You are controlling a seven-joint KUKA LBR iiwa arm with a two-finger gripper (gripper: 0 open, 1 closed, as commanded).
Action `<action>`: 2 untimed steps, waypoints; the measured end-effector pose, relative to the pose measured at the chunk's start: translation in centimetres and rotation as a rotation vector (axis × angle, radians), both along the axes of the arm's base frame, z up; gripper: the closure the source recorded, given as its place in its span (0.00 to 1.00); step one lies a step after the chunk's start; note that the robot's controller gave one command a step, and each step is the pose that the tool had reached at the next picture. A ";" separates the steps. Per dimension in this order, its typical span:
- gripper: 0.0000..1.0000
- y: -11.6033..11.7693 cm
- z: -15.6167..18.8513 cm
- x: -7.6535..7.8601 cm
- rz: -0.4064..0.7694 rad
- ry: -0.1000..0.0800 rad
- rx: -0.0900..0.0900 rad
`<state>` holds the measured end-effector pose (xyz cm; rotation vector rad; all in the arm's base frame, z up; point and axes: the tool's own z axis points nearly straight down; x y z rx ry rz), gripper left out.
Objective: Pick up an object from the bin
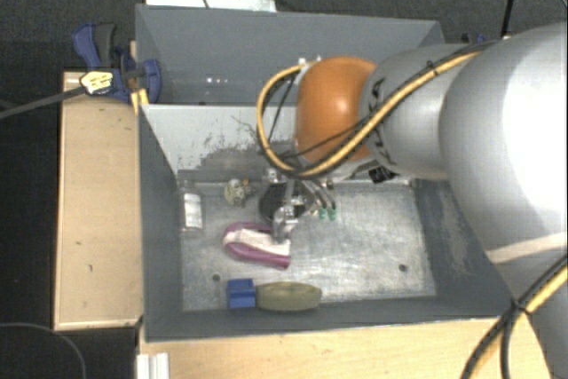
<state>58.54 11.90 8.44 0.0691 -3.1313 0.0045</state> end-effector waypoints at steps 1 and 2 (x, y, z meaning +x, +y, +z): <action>1.00 1.9 11.4 0.2 -0.003 -0.019 0.006; 1.00 2.4 20.2 0.1 -0.018 -0.021 0.006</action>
Offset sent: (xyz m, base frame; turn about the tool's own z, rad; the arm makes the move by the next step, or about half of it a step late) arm 0.0002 0.0180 0.1091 0.0063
